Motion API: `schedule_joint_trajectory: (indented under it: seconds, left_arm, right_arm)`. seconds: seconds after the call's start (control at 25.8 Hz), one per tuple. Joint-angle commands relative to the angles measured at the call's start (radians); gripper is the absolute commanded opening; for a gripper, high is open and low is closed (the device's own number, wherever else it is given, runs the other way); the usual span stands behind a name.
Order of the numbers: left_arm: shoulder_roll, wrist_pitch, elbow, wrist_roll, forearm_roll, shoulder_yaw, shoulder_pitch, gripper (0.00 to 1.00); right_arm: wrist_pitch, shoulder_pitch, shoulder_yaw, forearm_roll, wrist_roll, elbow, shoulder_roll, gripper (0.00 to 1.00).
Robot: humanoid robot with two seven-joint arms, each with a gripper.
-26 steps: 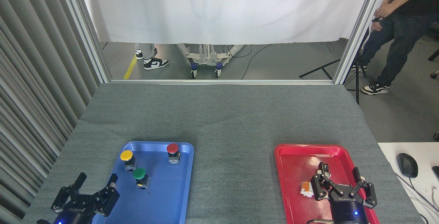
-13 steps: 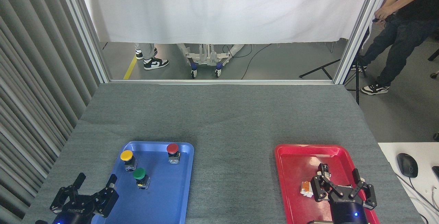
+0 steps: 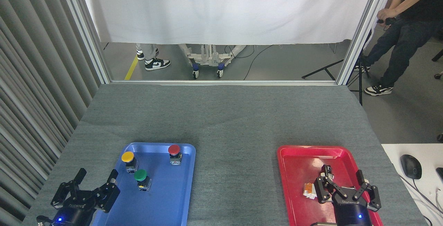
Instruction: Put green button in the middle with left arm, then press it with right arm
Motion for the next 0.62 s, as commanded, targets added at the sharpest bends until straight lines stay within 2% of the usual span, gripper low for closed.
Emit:
schedule_joint_trajectory:
  seconds: [0.0, 0.15, 0.23, 0.39, 0.58]
  left_arm:
    - [-0.007, 0.005, 0.004, -0.001, -0.006, -0.004, 0.0, 0.99]
    - [-0.015, 0.022, 0.015, -0.003, -0.133, -0.062, -0.001, 0.99]
    - [-0.042, 0.054, 0.018, -0.003, -0.171, -0.076, 0.0, 0.99]
    - [-0.082, 0.065, 0.033, 0.0, -0.174, -0.077, 0.002, 0.99]
    - [-0.091, 0.069, 0.05, 0.008, -0.176, -0.079, -0.001, 0.99]
  right_arm:
    - [0.0, 0.007, -0.016, 0.0, -0.004, 0.0, -0.001, 1.0]
    - [0.0, 0.012, -0.018, 0.0, -0.004, -0.001, -0.001, 1.0]
    - [0.0, 0.012, -0.018, 0.0, -0.004, -0.001, -0.001, 1.0]
    - [0.0, 0.012, -0.018, 0.0, -0.004, -0.001, -0.003, 1.0]
    - [-0.003, 0.013, -0.001, -0.002, -0.004, 0.0, -0.004, 1.0]
